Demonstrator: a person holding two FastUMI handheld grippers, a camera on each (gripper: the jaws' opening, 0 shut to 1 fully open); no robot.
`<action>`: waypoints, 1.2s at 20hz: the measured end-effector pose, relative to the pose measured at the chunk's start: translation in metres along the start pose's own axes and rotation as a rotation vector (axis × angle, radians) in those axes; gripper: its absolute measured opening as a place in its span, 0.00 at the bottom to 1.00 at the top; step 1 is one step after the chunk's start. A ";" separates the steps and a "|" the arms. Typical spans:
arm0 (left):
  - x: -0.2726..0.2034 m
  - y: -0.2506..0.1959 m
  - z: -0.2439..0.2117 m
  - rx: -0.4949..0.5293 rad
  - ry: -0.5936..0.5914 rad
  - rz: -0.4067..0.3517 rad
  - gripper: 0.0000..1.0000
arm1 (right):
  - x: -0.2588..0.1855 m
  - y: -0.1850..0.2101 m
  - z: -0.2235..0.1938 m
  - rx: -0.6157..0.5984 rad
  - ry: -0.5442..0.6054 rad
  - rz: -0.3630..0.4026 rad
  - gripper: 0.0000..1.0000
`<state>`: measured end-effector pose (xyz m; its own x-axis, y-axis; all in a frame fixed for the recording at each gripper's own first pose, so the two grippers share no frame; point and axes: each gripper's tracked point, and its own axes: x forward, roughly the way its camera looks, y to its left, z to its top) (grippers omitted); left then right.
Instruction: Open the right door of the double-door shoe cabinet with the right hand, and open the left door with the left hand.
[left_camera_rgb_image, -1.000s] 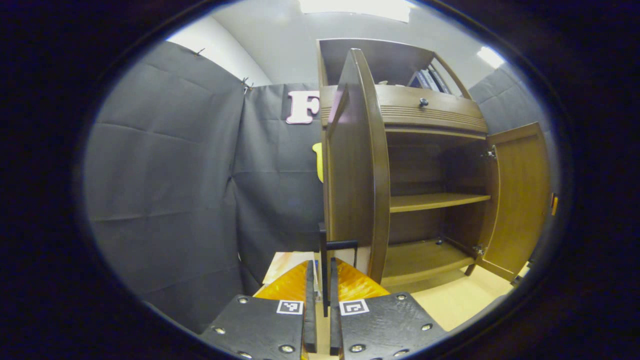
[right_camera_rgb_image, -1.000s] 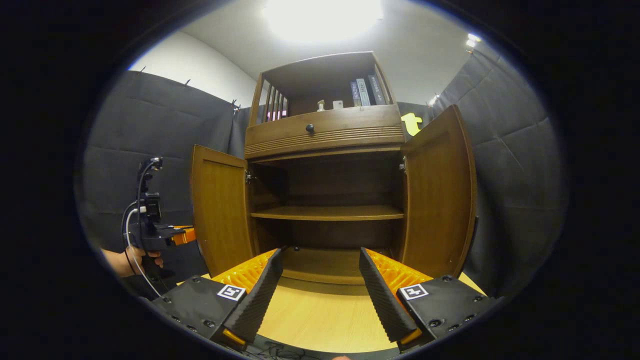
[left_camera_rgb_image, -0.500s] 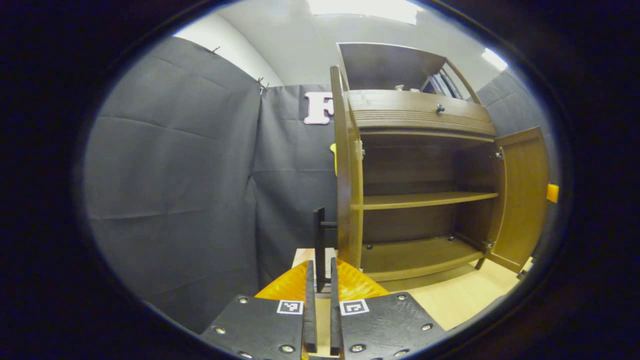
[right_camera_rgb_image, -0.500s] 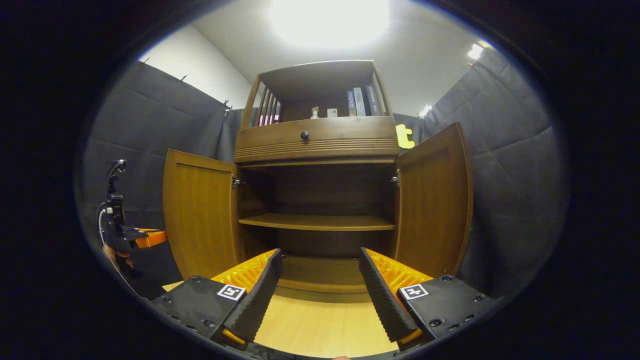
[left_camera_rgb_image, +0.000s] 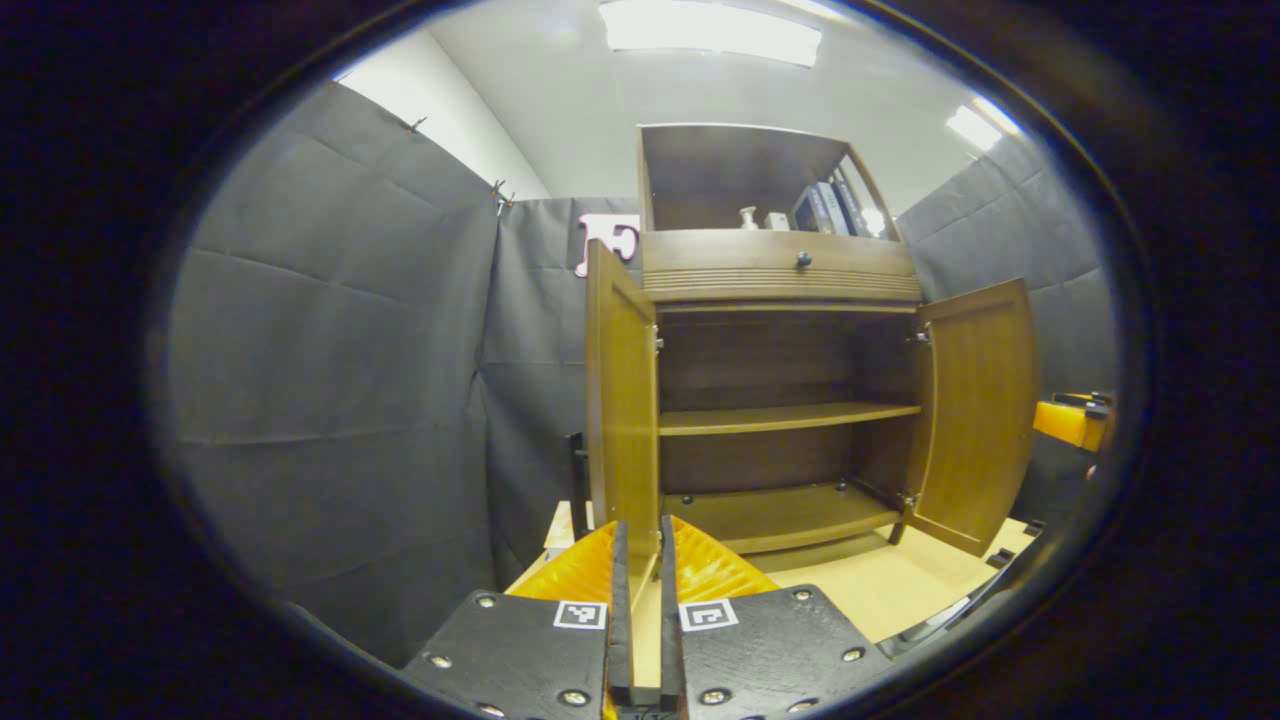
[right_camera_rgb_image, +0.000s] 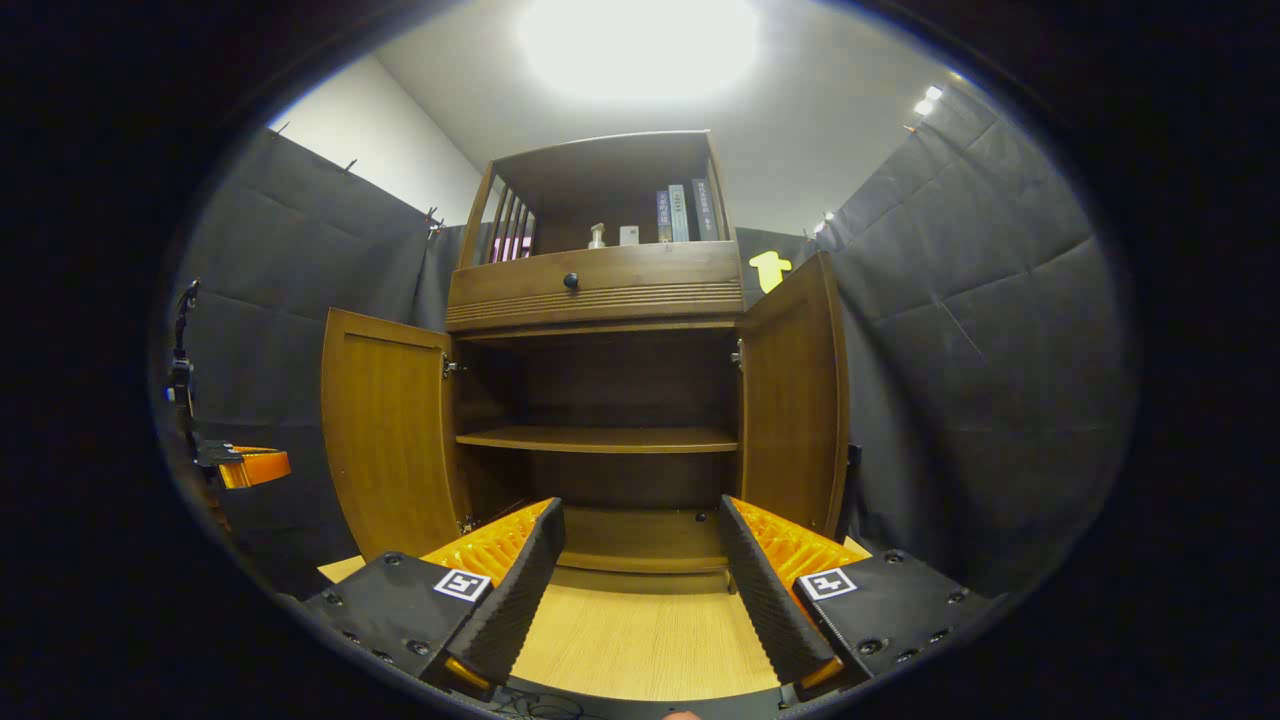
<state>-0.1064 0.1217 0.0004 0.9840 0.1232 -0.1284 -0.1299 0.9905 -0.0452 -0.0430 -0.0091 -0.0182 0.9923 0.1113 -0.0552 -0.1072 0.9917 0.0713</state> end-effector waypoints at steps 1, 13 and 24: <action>-0.002 -0.004 0.000 -0.001 -0.002 -0.008 0.14 | -0.003 -0.004 0.001 0.008 -0.001 -0.005 0.96; -0.005 -0.008 -0.001 0.006 0.013 -0.013 0.40 | -0.035 -0.034 -0.006 0.027 0.026 -0.049 0.96; -0.001 0.004 -0.002 0.026 -0.004 0.065 0.93 | -0.035 -0.032 -0.001 0.012 0.012 -0.028 0.96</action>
<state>-0.1083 0.1258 -0.0019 0.9742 0.1873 -0.1258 -0.1901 0.9817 -0.0107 -0.0743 -0.0445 -0.0199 0.9940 0.0844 -0.0692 -0.0787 0.9936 0.0813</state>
